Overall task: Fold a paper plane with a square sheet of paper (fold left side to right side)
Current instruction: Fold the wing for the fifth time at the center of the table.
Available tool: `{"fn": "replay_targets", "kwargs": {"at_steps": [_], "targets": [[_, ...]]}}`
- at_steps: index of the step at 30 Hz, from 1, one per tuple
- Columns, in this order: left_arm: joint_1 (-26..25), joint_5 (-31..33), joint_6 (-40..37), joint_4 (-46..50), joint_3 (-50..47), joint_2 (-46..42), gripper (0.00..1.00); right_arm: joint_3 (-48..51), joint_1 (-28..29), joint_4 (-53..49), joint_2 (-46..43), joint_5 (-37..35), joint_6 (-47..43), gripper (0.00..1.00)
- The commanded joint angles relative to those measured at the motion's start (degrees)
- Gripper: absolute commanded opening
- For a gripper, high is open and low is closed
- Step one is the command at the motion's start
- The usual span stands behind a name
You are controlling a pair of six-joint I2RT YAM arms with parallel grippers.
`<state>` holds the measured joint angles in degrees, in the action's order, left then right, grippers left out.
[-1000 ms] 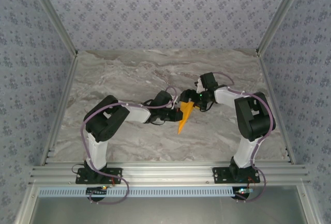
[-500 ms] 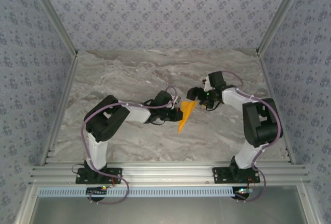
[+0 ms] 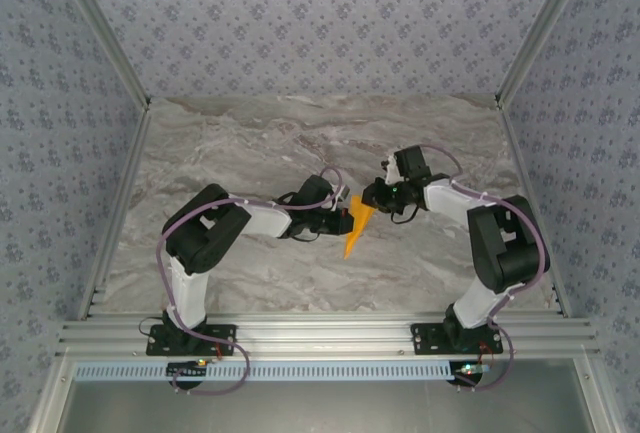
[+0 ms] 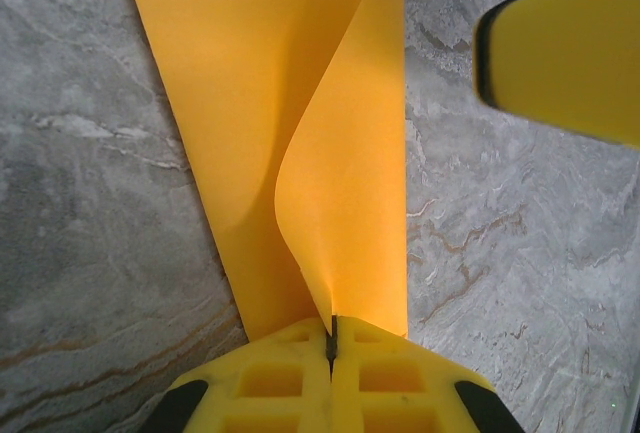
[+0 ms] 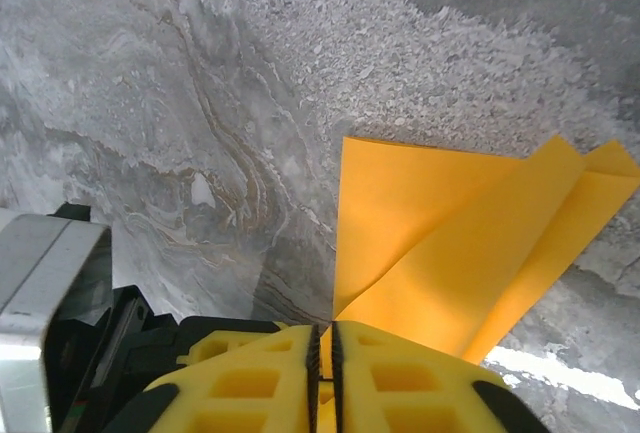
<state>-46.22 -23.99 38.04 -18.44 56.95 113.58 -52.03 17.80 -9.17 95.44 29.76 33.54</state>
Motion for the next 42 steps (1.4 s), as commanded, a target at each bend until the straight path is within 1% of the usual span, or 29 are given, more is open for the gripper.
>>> {"fn": "replay_targets", "kwargs": {"at_steps": [1,7,20,28,33,35,42], "targets": [[0.2,2.8,-0.5,1.3,0.0,1.5,0.0,0.1,0.6,-0.9,1.7,-0.2,-0.1,0.08],[0.2,3.2,-0.6,1.9,0.2,1.5,0.0,1.4,1.1,-1.2,2.0,-1.4,-0.6,0.03],[0.2,4.1,-0.6,2.9,0.4,1.6,0.0,1.9,1.2,1.8,5.5,-1.7,-3.3,0.02],[0.3,4.1,-0.6,3.2,0.4,1.7,0.0,1.4,0.4,1.5,7.2,-2.4,-4.8,0.02],[0.3,4.0,-0.7,3.2,0.4,1.9,0.0,0.8,0.0,1.5,8.2,-1.6,-5.4,0.02],[0.3,4.1,-0.7,3.2,0.4,1.9,0.0,0.3,-0.2,0.7,8.3,-2.3,-5.6,0.02],[0.3,3.3,-0.7,2.8,-0.1,0.6,0.0,-2.5,-0.1,-7.5,10.5,-5.7,-7.0,0.02]]}}
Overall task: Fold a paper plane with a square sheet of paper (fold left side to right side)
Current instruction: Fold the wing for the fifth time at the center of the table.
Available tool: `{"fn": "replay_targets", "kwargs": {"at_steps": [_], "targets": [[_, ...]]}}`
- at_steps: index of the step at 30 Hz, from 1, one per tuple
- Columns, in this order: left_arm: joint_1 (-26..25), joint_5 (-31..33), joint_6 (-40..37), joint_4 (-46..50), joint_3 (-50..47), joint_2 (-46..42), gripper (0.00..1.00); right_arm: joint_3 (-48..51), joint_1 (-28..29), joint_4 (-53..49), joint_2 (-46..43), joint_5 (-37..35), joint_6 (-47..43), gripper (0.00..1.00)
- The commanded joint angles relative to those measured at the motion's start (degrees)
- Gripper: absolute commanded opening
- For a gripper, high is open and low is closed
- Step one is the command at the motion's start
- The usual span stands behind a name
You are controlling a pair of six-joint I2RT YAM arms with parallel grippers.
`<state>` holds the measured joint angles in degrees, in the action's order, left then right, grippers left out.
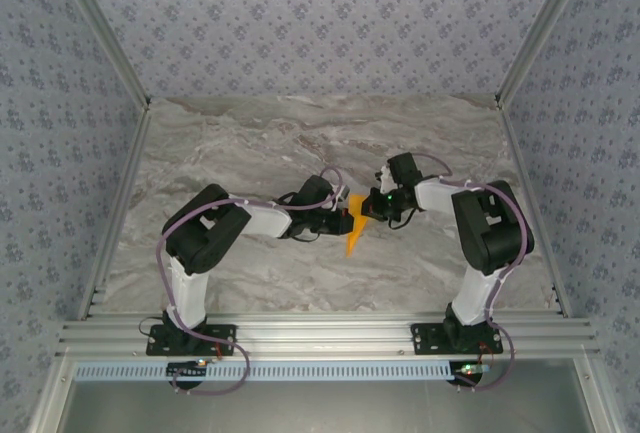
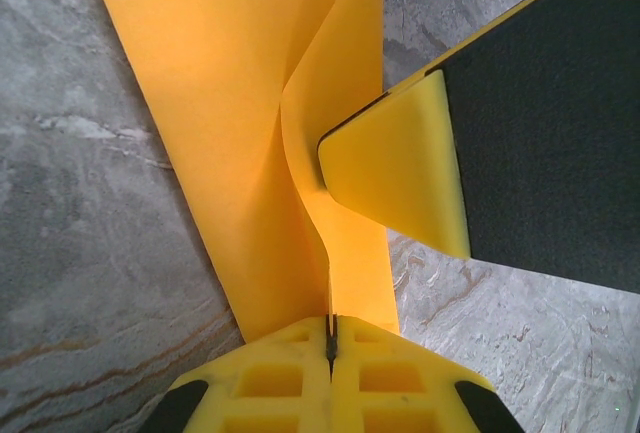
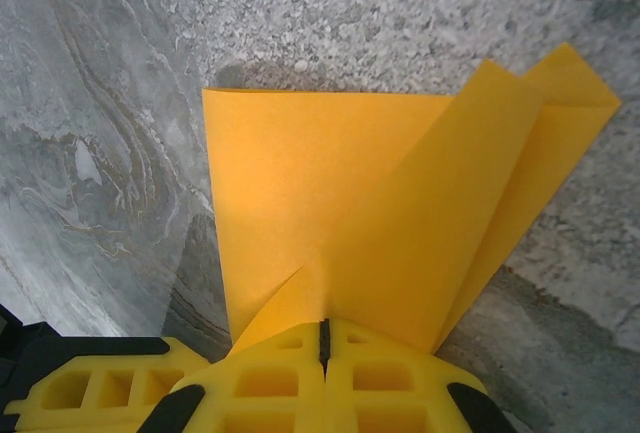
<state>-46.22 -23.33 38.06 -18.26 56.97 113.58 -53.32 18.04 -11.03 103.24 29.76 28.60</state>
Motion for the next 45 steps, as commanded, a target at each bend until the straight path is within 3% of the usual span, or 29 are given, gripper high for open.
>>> {"fn": "replay_targets", "kwargs": {"at_steps": [1,8,15,27,45], "targets": [[0.3,2.5,-0.7,2.5,0.0,0.2,0.01,-1.5,-0.1,-6.8,3.0,-6.5,-2.4,0.02],[0.4,2.4,-1.4,3.9,-0.1,-4.7,0.08,-0.7,0.0,-9.7,3.7,-8.7,-2.9,0.02],[0.5,2.3,-2.6,5.5,-2.2,-11.0,0.24,-0.9,0.3,-9.8,3.7,-8.8,-3.2,0.02],[-1.8,-11.8,5.4,-4.4,-4.0,-9.3,0.19,-1.7,1.1,-10.2,3.6,-9.0,-3.3,0.02],[-2.2,-11.3,3.8,0.5,-1.2,-2.7,0.21,-2.4,1.3,-11.3,3.8,-9.6,-4.0,0.02]]}}
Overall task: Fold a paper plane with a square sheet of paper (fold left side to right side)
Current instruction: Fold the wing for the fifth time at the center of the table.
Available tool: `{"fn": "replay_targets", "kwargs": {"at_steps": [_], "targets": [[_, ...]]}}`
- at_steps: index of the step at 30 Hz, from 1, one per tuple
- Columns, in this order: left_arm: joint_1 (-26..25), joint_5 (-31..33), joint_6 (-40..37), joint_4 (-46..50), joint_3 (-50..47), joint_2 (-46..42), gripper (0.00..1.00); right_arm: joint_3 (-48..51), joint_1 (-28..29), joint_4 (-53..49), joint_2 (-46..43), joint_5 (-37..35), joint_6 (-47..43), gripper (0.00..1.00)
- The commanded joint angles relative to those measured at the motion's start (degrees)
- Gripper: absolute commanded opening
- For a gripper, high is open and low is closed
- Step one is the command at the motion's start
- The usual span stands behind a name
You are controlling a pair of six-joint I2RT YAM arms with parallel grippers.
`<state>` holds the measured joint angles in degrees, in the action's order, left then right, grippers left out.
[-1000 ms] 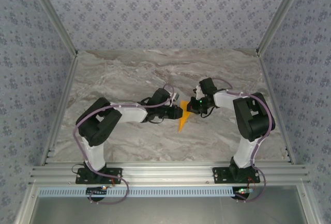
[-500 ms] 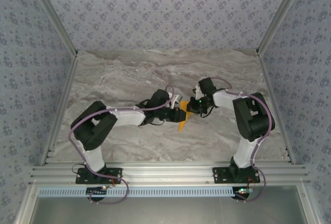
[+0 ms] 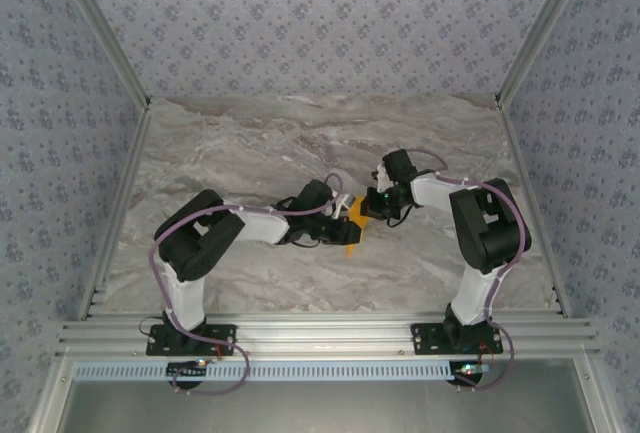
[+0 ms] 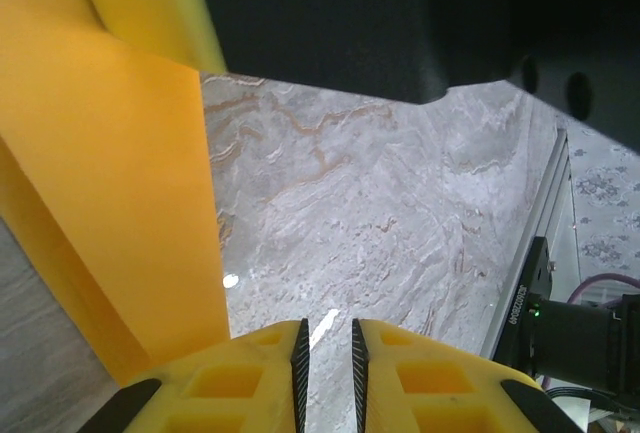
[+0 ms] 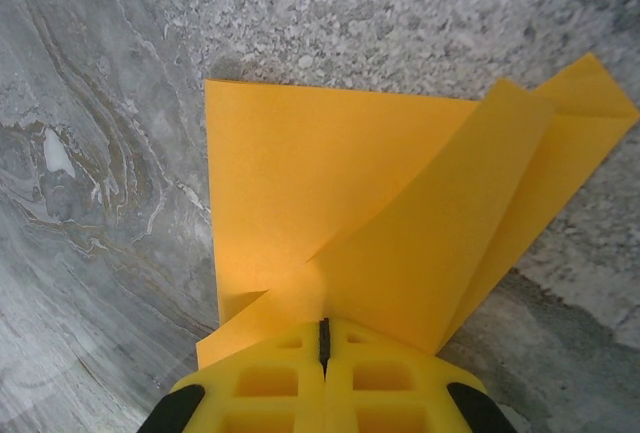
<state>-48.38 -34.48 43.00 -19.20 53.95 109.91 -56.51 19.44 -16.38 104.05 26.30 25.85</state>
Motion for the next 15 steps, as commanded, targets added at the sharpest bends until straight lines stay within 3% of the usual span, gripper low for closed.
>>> {"fn": "replay_targets", "kwargs": {"at_steps": [1,15], "targets": [[-0.1,-0.1,-1.3,1.7,1.9,1.2,0.21,0.7,0.0,-6.0,3.0,-6.2,-1.2,0.02],[-0.3,2.5,-1.6,3.8,1.0,2.8,0.19,0.5,0.1,-5.5,2.7,-5.6,-1.6,0.01]]}}
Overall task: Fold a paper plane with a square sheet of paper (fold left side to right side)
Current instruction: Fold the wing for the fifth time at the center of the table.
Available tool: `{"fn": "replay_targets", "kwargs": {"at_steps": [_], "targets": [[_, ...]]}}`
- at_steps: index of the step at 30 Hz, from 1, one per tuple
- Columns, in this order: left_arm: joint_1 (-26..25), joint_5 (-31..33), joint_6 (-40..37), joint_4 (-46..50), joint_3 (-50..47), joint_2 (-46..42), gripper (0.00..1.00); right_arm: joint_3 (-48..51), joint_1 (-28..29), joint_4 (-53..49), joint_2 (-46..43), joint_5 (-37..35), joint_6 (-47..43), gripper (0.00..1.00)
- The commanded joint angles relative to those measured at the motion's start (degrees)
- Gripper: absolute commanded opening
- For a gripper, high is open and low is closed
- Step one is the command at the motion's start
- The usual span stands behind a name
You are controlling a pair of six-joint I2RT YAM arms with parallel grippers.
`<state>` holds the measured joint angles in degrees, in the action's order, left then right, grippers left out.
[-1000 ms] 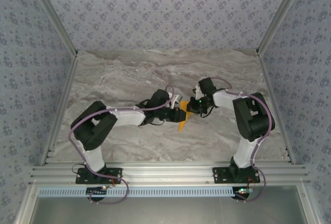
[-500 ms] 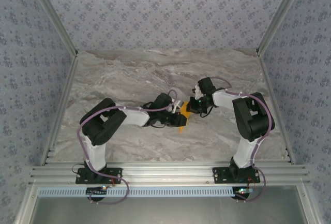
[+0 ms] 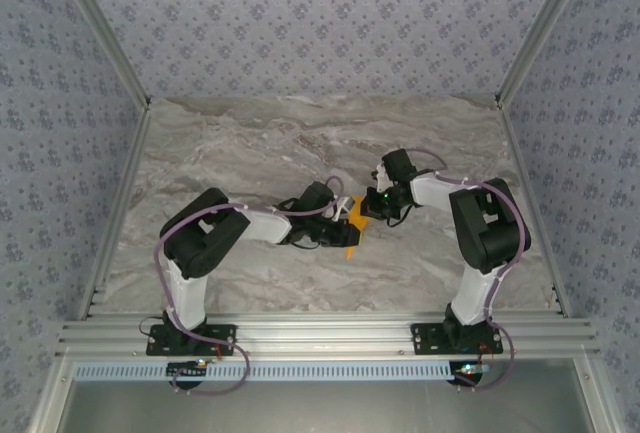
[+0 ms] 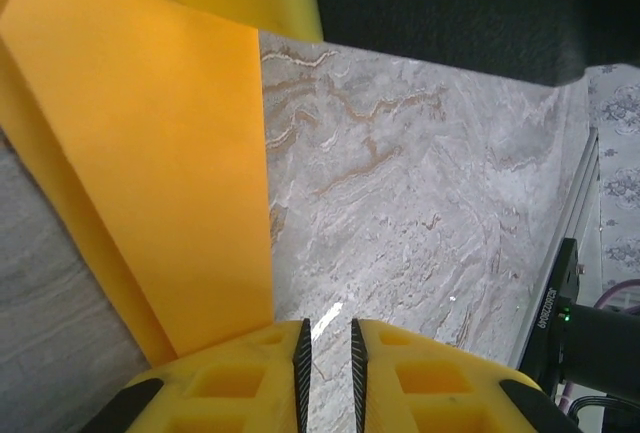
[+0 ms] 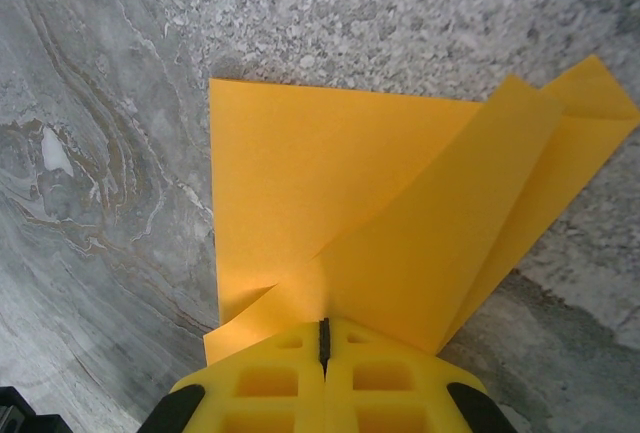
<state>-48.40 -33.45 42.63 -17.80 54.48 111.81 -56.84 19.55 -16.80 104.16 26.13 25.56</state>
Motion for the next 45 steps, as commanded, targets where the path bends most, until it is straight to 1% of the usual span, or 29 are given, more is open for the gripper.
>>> {"fn": "replay_targets", "kwargs": {"at_steps": [1,6,12,19,24,30,45], "targets": [[-0.3,1.9,-1.2,2.4,0.2,0.8,0.18,0.8,0.0,-4.9,2.7,-5.2,-1.4,0.01],[-0.5,2.5,-0.6,2.0,-1.4,0.6,0.16,0.9,-0.4,-3.0,2.7,-3.2,-1.9,0.01],[-1.2,4.1,-0.5,4.1,-1.6,0.8,0.14,0.0,-1.2,-2.2,2.5,-1.6,-2.8,0.01],[-1.5,7.4,0.6,7.4,-2.3,0.6,0.09,1.4,-4.1,3.2,2.3,3.4,-3.0,0.01],[-1.5,8.0,1.6,8.0,-2.8,1.3,0.08,1.3,-6.2,5.4,2.5,5.8,-3.7,0.01],[-1.5,8.1,2.0,8.9,-2.1,2.2,0.08,0.0,-8.7,5.7,3.4,7.1,-4.9,0.01],[-1.5,8.0,1.9,8.9,-2.1,2.0,0.07,-7.0,-14.7,4.6,9.6,9.1,-6.4,0.01]]}}
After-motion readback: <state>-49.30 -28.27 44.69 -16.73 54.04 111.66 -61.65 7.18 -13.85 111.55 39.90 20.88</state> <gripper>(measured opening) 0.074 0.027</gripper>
